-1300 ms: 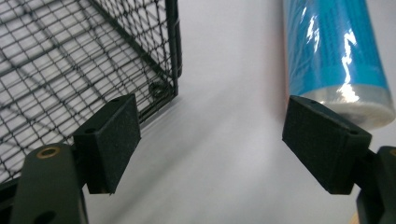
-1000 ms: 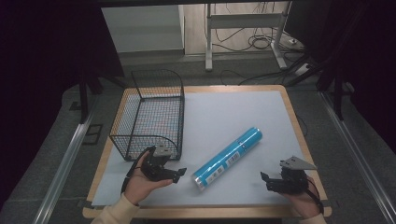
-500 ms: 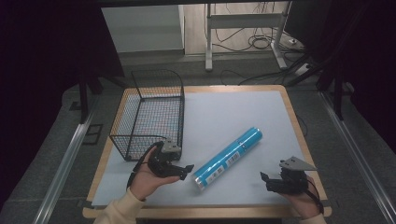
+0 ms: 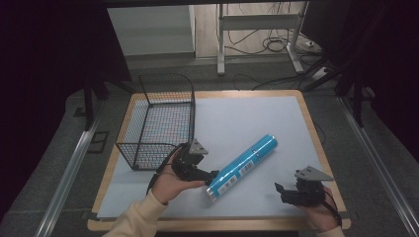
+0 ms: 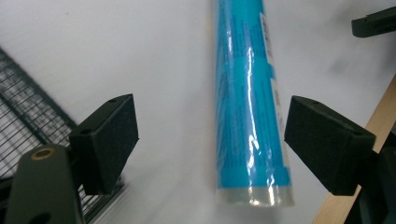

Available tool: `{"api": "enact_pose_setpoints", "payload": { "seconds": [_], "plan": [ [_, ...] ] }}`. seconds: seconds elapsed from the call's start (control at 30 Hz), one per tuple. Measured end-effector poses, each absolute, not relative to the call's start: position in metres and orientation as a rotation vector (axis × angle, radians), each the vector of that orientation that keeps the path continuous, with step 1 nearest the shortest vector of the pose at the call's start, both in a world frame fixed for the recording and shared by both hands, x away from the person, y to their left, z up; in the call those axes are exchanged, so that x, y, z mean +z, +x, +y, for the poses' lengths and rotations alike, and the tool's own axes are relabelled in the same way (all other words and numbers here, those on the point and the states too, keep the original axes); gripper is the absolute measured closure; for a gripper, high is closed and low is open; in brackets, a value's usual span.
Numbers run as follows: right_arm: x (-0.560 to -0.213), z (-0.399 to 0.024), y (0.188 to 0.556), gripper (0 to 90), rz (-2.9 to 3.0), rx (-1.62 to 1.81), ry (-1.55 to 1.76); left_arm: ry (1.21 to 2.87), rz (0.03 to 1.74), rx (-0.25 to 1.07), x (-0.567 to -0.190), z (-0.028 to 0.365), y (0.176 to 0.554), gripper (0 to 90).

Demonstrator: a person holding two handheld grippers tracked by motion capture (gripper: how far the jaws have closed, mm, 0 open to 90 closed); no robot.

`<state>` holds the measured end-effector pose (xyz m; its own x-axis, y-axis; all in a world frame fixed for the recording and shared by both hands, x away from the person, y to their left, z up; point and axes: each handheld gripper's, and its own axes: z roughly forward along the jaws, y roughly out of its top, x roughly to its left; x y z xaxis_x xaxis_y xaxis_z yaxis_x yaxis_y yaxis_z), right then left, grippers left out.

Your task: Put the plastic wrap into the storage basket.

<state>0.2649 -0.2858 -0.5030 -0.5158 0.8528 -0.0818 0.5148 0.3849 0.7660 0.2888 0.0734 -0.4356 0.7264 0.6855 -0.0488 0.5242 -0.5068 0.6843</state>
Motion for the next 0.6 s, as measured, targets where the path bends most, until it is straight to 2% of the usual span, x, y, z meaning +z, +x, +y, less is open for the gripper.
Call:
{"api": "enact_pose_setpoints", "payload": {
  "seconds": [0.6],
  "plan": [
    [-0.505,-0.288,0.265,11.9,2.173,0.944,1.193,2.281,0.871,0.282,-0.43,0.035,0.312,15.6]
  ]
}}
